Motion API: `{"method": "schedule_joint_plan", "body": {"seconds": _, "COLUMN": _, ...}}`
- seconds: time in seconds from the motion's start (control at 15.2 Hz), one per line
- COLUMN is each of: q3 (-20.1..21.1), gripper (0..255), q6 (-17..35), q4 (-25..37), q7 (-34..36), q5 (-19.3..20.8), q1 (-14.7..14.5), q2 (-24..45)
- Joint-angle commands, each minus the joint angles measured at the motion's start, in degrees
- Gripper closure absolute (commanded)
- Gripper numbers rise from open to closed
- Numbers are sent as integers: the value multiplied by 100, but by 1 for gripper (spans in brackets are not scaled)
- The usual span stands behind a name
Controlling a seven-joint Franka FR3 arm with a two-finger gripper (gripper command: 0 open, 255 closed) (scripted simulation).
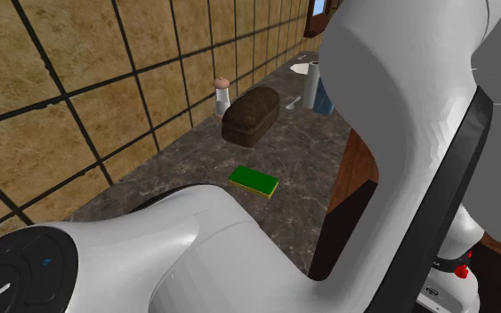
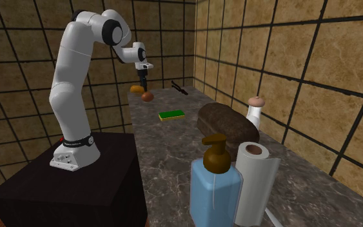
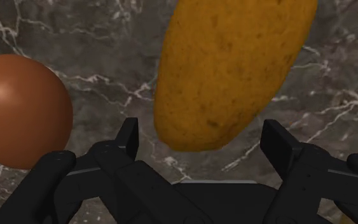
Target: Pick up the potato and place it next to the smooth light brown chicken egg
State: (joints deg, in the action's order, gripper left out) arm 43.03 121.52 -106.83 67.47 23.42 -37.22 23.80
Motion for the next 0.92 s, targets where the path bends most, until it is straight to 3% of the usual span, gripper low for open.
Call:
{"method": "schedule_joint_plan", "body": {"seconds": 0.0, "q3": -7, "gripper": 0, "q6": -2, "q4": 6, "q7": 2, "q5": 6, "q1": -3, "q2": 15}}
{"method": "schedule_joint_plan", "body": {"seconds": 0.2, "q3": 1, "gripper": 0, "q6": 1, "q4": -15, "q7": -8, "q5": -8, "q1": 12, "q2": -8}}
{"method": "schedule_joint_plan", "body": {"seconds": 0.46, "q3": 188, "gripper": 0, "q6": -565, "q4": 307, "q7": -216, "q5": -340, "q1": 107, "q2": -352}}
{"method": "schedule_joint_plan", "body": {"seconds": 0.86, "q3": 186, "gripper": 0, "q6": -565, "q4": 307, "q7": -217, "q5": -341, "q1": 106, "q2": -352}}
